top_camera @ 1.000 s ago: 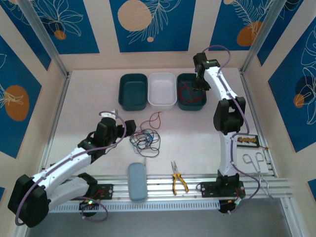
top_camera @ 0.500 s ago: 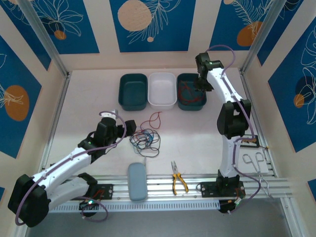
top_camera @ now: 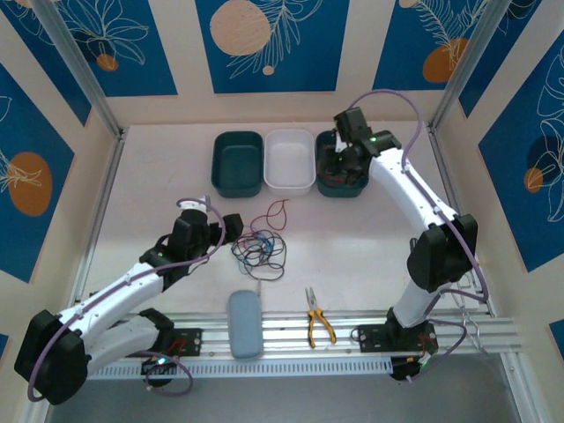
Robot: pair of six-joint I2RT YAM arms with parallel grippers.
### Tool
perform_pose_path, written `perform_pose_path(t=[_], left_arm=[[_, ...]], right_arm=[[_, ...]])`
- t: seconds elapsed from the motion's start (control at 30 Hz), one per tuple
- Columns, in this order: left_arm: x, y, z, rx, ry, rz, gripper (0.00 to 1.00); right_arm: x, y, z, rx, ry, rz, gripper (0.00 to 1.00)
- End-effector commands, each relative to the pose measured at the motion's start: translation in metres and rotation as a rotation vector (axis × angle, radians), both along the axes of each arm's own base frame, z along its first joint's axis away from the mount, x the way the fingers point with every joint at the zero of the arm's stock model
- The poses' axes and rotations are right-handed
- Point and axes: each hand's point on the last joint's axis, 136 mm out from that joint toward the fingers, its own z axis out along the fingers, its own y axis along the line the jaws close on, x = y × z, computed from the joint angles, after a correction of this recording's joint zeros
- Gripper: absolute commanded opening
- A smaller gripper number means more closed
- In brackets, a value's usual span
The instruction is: Untangle the cables
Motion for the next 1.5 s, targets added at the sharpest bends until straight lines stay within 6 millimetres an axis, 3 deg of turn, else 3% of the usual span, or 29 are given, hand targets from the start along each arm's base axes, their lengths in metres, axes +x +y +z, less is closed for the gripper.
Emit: perform_pose_path(t=[0.0, 0.2, 0.4, 0.87, 1.0, 1.1, 1.2, 1.37, 1.47], left_arm=[[0.003, -0.006, 0.001, -0.037, 0.016, -0.005, 1.00], [0.001, -0.011, -0.015, -0.036, 0.064, -0.019, 1.00], [0.002, -0.013, -0.019, -0.039, 0.070, -0.024, 1.00], [0.000, -0.012, -0.024, -0.036, 0.080, -0.023, 1.00], [-0.001, -0.012, -0.025, -0.036, 0.082, -0.026, 1.00], [-0.002, -0.011, -0.025, -0.033, 0.083, -0.026, 1.00], [-0.002, -0.010, -0.025, -0.032, 0.082, -0.024, 1.00], [-0.002, -0.010, -0.024, -0.021, 0.079, -0.031, 1.00], [-0.002, -0.010, -0.022, -0.017, 0.072, -0.035, 1.00]], right_arm=[[-0.027, 0.039, -0.018, 0.121, 0.089, 0.005, 0.48], [-0.061, 0.096, -0.062, 0.193, 0.194, -0.024, 0.51], [-0.058, 0.127, -0.096, 0.200, 0.248, -0.061, 0.53], [-0.017, 0.143, -0.141, 0.133, 0.235, -0.150, 0.55], [-0.009, 0.141, -0.154, 0.124, 0.245, -0.170, 0.51], [-0.006, 0.140, -0.157, 0.123, 0.248, -0.172, 0.42], [-0.007, 0.138, -0.154, 0.120, 0.240, -0.166, 0.25], [-0.018, 0.137, -0.131, 0.135, 0.208, -0.132, 0.01], [-0.028, 0.133, -0.109, 0.138, 0.165, -0.109, 0.00]])
